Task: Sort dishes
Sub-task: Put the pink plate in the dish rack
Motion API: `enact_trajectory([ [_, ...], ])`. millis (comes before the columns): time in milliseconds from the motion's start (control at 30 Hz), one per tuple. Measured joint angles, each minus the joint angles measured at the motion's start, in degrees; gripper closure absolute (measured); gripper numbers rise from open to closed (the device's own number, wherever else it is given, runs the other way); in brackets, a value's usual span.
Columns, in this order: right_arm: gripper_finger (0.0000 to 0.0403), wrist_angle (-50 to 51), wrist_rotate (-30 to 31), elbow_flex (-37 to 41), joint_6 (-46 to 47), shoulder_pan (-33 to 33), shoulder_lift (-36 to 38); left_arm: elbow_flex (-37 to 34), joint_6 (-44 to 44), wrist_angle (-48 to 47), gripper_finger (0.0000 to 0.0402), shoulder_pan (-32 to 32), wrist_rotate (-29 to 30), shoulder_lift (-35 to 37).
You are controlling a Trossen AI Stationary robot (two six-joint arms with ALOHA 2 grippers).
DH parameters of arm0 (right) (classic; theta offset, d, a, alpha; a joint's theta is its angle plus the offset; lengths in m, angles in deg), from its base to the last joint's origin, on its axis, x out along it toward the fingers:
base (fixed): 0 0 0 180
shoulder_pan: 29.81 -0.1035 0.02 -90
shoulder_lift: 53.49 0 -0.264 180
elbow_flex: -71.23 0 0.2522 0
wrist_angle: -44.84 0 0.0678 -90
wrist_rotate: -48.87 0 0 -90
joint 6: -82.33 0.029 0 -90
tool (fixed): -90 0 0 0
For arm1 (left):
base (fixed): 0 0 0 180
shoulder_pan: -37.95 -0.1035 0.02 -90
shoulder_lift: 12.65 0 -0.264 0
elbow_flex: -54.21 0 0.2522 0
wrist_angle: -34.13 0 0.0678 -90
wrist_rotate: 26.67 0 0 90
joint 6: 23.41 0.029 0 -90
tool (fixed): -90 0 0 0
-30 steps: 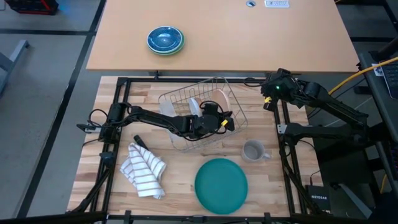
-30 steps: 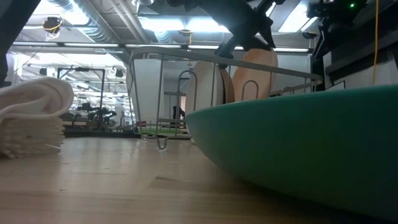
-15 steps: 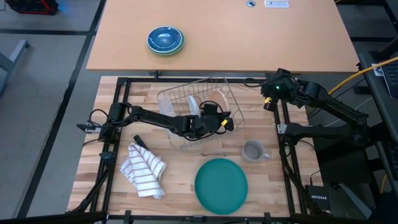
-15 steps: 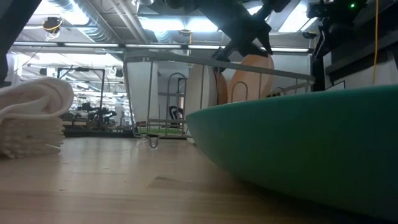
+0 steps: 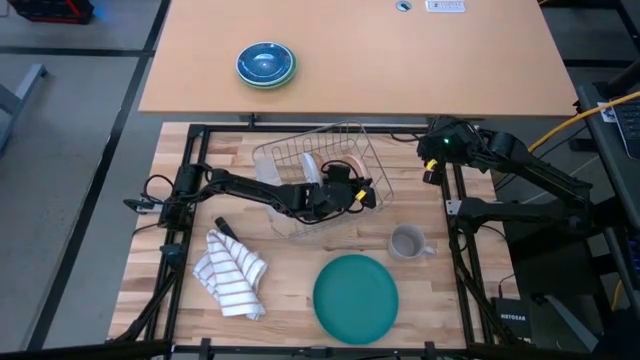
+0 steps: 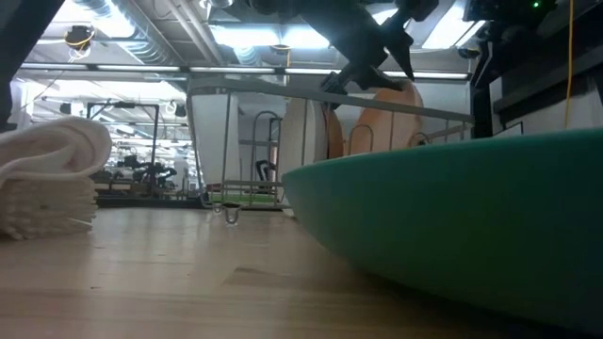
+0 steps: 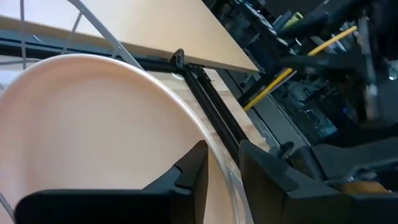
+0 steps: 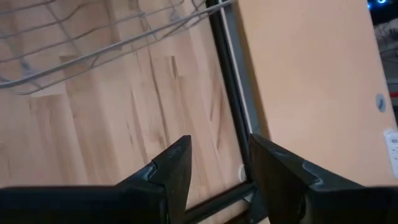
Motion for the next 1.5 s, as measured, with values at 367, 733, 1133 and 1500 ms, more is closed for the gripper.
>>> enact_trajectory([
  [367,0.0237,-0.01,-0.10,0.00,-0.11,0.00,0.00,-0.04,0.12,0.55,0.0304,-1.56,0.09,-0.01],
  [733,0.0237,2.79,-8.15,0.02,-2.49,0.04,0.00,-0.07,3.27,1.68,0.0304,-1.96,0.09,-0.03],
  [1133,0.0237,-12.04,-28.46,10.44,-2.39,0.04,0.00,-0.07,8.23,1.53,0.0304,-2.10,0.07,-0.02],
  [1500,0.0237,-28.77,-37.72,17.81,2.17,0.00,0.00,-0.04,16.76,1.53,0.0304,-2.66,-0.13,-0.02],
])
